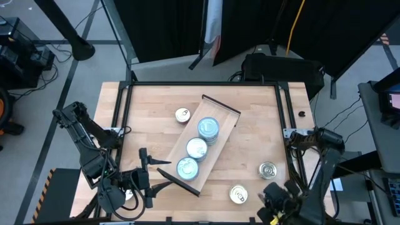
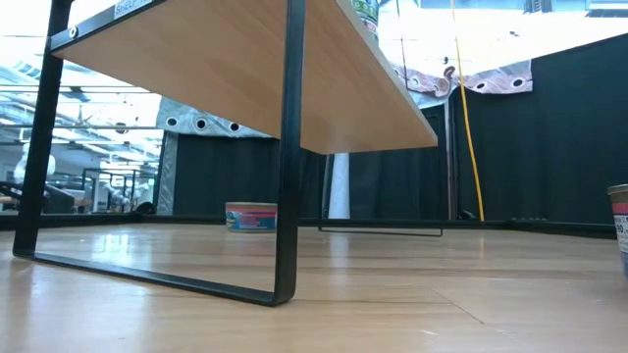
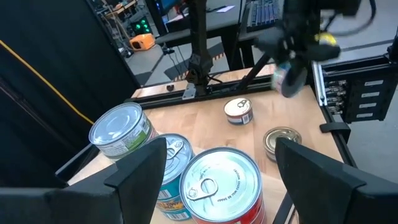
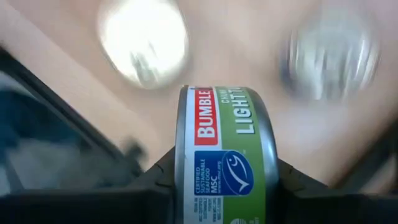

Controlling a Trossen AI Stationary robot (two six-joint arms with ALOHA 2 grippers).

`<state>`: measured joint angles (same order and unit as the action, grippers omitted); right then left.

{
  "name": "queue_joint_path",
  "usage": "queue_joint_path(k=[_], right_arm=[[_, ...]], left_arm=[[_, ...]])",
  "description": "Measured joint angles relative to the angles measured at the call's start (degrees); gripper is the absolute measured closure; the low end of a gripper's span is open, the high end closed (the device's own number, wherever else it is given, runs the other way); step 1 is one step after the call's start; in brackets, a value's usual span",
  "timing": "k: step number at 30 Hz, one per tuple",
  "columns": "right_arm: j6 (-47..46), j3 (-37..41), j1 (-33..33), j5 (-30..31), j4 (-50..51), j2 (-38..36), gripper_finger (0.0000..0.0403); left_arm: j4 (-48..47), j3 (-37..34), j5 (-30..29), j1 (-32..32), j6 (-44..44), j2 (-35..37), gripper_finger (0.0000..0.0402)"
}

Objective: Stack canned seafood by type on shelf
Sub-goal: Stack the green tuna can on top of the other green tuna can

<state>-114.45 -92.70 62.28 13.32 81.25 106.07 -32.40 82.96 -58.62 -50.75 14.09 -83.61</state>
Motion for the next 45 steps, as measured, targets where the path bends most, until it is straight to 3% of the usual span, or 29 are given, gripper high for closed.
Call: queue_joint_path(k=[5,10,13,15,21,26,30,36,39,42,45], right_arm=[[6.8,-4.9,-1.9,28.4,8.7,-5.5,0.0282],[20.0,-5.1,-6.4,60.1,7.5,-13.2,0.0287],[26.9,-5.1,-10.1,72.2,6.2,-16.9,0.0282],[29.4,-5.1,-13.1,76.5,5.7,-18.8,0.0279],[30.6,-5.1,-24.1,76.6,1.1,-20.3,0.0286],[38.1,-5.0,-28.4,76.5,-12.3,-19.3,0.028],[51.4,-5.1,-32.1,74.6,-28.4,-16.7,0.028],[83.7,-5.0,-38.0,51.5,-59.6,-12.4,0.0286],[93.4,-5.0,-40.2,39.7,-69.7,-11.9,0.0277],[95.0,-5.0,-42.7,27.7,-69.5,-13.4,0.0275],[91.3,-5.0,-45.0,21.0,-59.5,-15.8,0.0283]], left_arm=[[0.6,0.0,-0.2,0.8,-2.3,0.0,0.01],[0.6,0.0,-2.6,1.9,-3.6,0.0,0.01],[0.6,0.0,-6.1,2.0,-6.3,0.0,0.01],[0.6,0.0,-10.4,2.0,-7.6,0.0,0.01],[0.1,0.0,-23.4,2.0,-9.1,0.0,0.01],[-0.1,0.0,-24.8,2.5,-10.5,0.0,0.01],[0.2,0.0,-24.8,3.5,-11.9,0.0,0.01],[-0.1,0.0,-24.8,4.0,-12.0,0.0,0.01],[-0.2,0.0,-24.8,3.6,-12.0,0.0,0.01],[-0.2,0.0,-24.8,2.5,-11.7,0.0,0.01],[-0.1,0.0,-24.8,1.3,-11.6,0.0,0.01]])
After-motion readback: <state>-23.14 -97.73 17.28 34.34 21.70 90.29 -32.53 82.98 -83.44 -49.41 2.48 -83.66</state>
